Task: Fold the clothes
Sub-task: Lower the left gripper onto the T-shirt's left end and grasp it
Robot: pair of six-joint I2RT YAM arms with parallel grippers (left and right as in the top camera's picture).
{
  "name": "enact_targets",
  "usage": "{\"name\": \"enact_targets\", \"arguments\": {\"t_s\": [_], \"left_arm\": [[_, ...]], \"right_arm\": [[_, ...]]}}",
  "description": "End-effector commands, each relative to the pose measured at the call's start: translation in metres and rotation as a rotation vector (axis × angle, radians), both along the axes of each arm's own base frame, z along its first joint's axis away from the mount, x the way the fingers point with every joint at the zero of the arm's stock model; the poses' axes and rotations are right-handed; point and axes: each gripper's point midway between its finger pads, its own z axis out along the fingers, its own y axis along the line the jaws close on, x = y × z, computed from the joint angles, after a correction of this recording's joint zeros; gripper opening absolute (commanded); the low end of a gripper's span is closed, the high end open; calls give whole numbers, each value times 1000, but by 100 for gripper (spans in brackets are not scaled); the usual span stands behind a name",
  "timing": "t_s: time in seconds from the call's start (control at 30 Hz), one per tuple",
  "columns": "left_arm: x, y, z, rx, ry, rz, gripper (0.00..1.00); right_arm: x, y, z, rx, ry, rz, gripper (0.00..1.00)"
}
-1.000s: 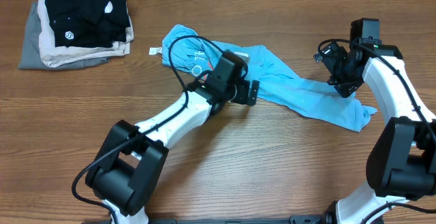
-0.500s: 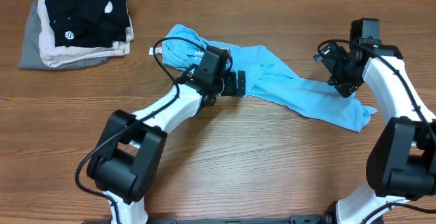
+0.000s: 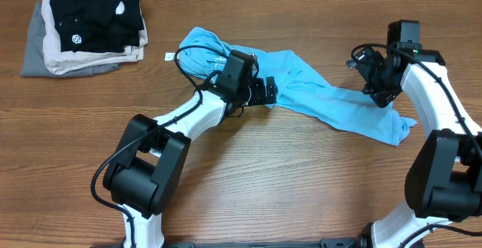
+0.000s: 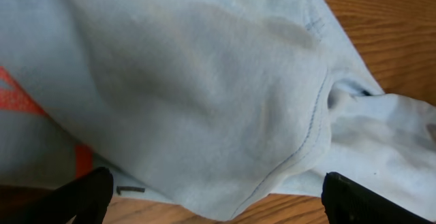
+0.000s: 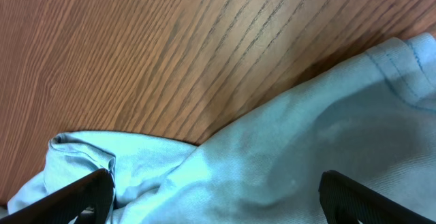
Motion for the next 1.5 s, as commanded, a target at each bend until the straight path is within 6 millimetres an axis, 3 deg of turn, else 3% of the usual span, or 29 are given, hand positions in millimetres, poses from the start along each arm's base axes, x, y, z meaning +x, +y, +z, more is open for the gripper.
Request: {"name": "enact_targets", "arguments": {"t_s": [0.0,0.3,0.53,0.63,0.73,0.9,1.0,1.4,1.47], "left_arm": [[3,-9,3,-28,5,0,100],[1,-12,-17,-67,80,54,100],[10,-18,-11,-102,43,60,99],[11,-18,-11,-104,41,60,88],[11,-18,-11,-103,41,60,70],[11,-18,-10,-104,41,59,61],[11,-17,-10,-105,41,61,45],[16,-7,-10,-100,36,54,6],[18,-4,-8,-100,28,48,4]], "right_arm": [[1,-1,1,-4,-8,4,100],[1,-1,1,-5,-8,4,100],[1,-1,1,-5,-8,4,100],[1,-1,1,-5,-8,4,100],[1,-1,1,-5,-8,4,100],[1,-1,1,-5,-8,4,100],[1,-1,1,-5,-8,4,100],[1,-2,1,-12,-7,2,100],[1,-2,1,-12,-7,1,100]]}}
